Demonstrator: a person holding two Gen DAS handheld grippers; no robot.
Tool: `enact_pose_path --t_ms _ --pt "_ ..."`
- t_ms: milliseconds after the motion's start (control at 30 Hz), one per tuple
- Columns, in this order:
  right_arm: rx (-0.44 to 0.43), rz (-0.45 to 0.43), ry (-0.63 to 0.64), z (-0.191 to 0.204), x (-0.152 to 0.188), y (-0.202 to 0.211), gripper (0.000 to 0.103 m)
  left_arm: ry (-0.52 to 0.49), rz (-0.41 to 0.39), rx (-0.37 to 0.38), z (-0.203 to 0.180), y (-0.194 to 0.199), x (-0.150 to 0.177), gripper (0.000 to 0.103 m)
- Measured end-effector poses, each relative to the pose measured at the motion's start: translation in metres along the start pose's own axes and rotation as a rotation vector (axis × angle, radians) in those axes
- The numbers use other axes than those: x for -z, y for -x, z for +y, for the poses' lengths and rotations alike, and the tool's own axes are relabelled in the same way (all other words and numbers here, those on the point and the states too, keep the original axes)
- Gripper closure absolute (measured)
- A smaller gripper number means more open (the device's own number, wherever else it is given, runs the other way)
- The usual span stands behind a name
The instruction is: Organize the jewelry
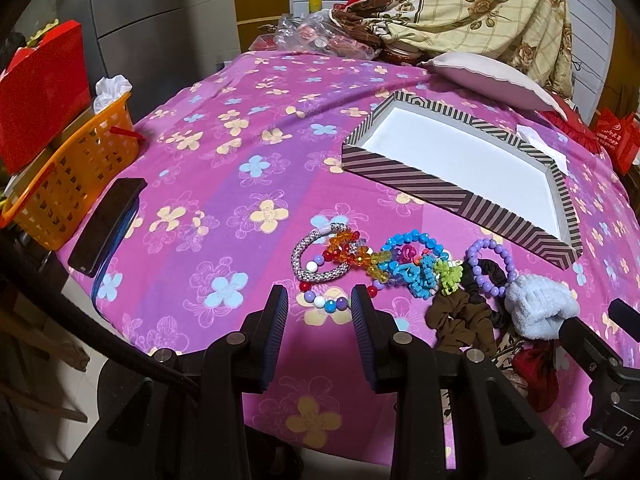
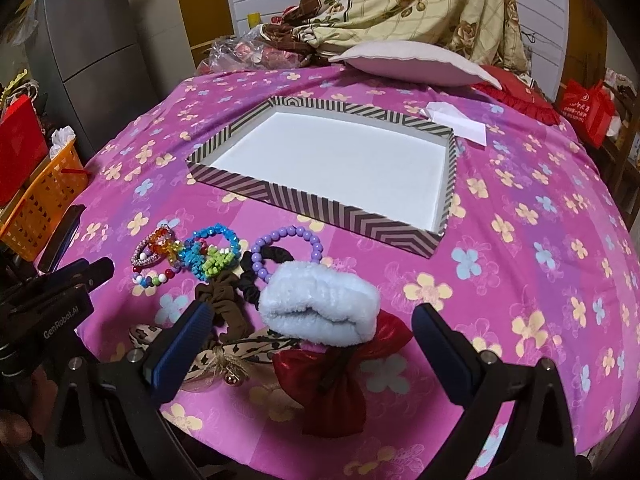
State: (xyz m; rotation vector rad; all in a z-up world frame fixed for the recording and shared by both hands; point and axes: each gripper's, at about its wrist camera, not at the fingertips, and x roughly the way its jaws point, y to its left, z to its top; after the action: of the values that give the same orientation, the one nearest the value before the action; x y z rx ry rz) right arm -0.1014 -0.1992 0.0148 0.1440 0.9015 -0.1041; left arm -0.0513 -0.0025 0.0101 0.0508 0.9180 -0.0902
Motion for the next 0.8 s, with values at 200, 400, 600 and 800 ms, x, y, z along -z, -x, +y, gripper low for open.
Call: enact_pose_path --t_ms 200,400,600,800 --pt "0.013 0.000 0.023 0.0020 0.0012 -0.0005 0.001 -0.001 0.001 0.000 -0.0003 -0.0002 -0.0001 0.053" --pt "0.023 0.007 0.039 0.0027 0.0026 -0.0006 0.001 0.006 0.006 -0.001 0.0006 -0.0014 0.0016 0.053" --pt "0.013 0.012 0.061 0.0047 0.0040 -0.0014 0.001 0.006 0.009 0.001 0.0007 -0.0026 0.0023 0.053" --pt "0.015 0.009 0.062 0.0046 0.0043 -0.0009 0.001 0.009 0.014 0.001 0.0003 -0.0039 0.0037 0.053"
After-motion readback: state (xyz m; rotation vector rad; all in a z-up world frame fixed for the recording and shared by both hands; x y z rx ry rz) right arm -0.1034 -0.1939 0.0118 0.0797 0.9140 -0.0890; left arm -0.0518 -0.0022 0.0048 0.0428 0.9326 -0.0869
